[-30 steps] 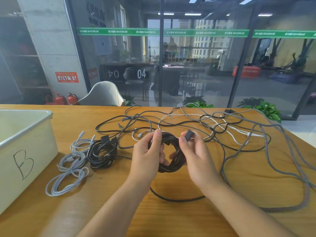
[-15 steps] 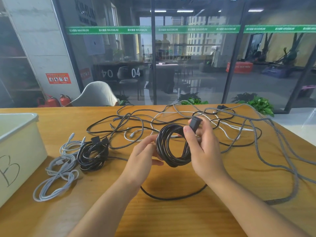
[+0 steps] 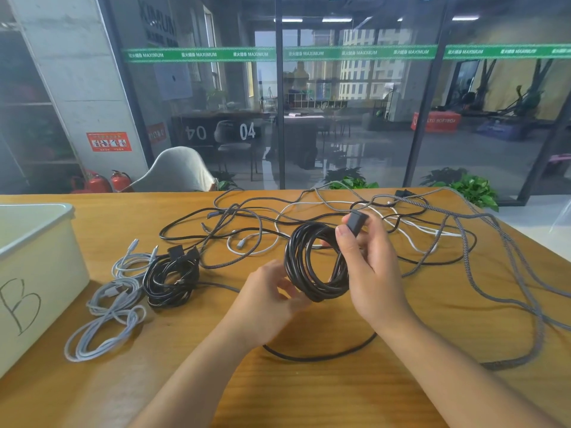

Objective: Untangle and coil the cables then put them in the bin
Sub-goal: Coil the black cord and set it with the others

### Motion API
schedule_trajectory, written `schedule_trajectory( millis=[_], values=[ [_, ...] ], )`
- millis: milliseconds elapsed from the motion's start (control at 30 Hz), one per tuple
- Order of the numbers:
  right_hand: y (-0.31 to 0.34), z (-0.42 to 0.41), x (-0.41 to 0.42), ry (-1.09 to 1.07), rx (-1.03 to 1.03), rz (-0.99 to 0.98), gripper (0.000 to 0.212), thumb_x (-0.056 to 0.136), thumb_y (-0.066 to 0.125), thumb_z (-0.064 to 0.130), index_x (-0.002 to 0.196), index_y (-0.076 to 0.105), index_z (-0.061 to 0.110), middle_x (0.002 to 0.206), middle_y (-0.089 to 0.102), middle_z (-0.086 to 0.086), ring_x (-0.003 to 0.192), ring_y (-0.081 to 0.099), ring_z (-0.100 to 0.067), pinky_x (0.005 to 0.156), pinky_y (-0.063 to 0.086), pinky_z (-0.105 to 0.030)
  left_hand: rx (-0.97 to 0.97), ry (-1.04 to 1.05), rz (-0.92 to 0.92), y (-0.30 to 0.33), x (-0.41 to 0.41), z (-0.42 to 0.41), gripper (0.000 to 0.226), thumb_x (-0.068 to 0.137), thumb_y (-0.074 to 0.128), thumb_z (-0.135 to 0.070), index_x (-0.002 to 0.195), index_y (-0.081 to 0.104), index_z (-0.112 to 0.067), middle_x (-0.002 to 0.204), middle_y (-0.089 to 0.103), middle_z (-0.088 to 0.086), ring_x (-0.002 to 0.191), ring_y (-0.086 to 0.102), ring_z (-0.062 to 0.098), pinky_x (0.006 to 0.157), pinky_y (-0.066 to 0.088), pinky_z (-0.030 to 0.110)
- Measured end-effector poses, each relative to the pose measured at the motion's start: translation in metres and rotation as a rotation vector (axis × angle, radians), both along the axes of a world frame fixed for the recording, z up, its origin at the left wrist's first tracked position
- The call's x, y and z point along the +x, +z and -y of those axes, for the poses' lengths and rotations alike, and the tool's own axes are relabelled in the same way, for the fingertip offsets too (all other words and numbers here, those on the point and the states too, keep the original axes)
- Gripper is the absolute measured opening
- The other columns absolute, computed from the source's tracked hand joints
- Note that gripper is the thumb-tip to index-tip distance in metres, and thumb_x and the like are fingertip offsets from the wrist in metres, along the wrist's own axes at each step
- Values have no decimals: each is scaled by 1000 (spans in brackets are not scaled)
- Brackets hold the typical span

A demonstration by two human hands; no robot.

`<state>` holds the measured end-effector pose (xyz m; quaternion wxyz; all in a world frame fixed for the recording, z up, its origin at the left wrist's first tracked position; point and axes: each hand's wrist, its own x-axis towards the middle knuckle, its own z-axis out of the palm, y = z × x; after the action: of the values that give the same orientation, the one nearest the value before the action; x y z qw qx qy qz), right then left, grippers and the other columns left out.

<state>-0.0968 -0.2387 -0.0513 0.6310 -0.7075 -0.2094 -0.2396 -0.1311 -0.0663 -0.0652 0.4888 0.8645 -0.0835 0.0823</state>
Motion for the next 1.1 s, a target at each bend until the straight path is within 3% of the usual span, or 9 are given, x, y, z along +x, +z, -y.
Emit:
schedule_trajectory(
  millis=[167,367,500,533,600,667,767,900,1100],
  values=[
    [-2,1,2,-10,24,-21,18,100,55,48,108,58,32,87,64,12,85,65,-10,79,57,-57,20,145,-25,2,1,-2,28,100,64,-17,100,71,-45,98,75,-19,98,67,2,83,57,28],
    [-4,3,6,-23,36,-35,13,105,55,37,107,58,25,87,62,-3,90,71,-10,72,53,-30,-375,96,-9,9,-2,0,12,102,63,-19,108,74,-20,96,79,-1,94,75,15,93,60,40],
    [-5,3,7,-10,13,-66,12,105,56,41,106,58,30,95,67,-5,95,73,-6,75,59,-39,-621,-24,-79,12,-3,0,21,100,65,-18,119,70,-9,108,79,10,104,74,26,96,57,39],
    [-5,2,6,-6,8,-75,11,106,56,38,106,57,27,93,66,-5,90,72,-1,73,58,-34,-677,-48,-90,13,-3,0,22,100,64,-13,120,69,-7,110,78,12,106,74,28,94,57,38],
    [-5,1,4,-14,-25,-70,12,105,55,33,106,57,21,85,59,0,77,65,5,67,49,-18,-779,-102,-116,16,-4,0,25,101,56,0,122,67,-2,113,76,16,105,72,30,92,57,36],
    [-7,-1,2,-40,-79,-55,14,103,56,37,104,57,23,80,55,8,74,58,1,66,43,-14,-859,-153,-148,19,-5,0,34,100,44,7,125,66,0,113,75,18,105,71,30,94,57,38],
    [-10,-4,2,-47,-121,-59,11,104,57,30,105,58,19,72,58,23,72,56,1,68,42,-12,-1005,-189,-214,22,-4,-2,43,93,40,-4,130,60,5,111,72,21,106,66,36,97,51,44],
    [-10,-4,3,-10,-180,-64,7,104,58,30,105,57,23,76,64,30,80,63,2,70,43,-10,-928,-199,-203,19,-3,2,47,94,68,-27,129,62,3,111,71,18,101,66,31,97,53,45],
    [-8,-3,1,11,-158,-85,6,105,58,30,107,57,25,94,75,19,96,72,0,78,49,-14,-856,-179,-195,15,-4,1,69,72,72,4,137,57,-13,112,74,20,96,72,30,100,54,43]
  ],
)
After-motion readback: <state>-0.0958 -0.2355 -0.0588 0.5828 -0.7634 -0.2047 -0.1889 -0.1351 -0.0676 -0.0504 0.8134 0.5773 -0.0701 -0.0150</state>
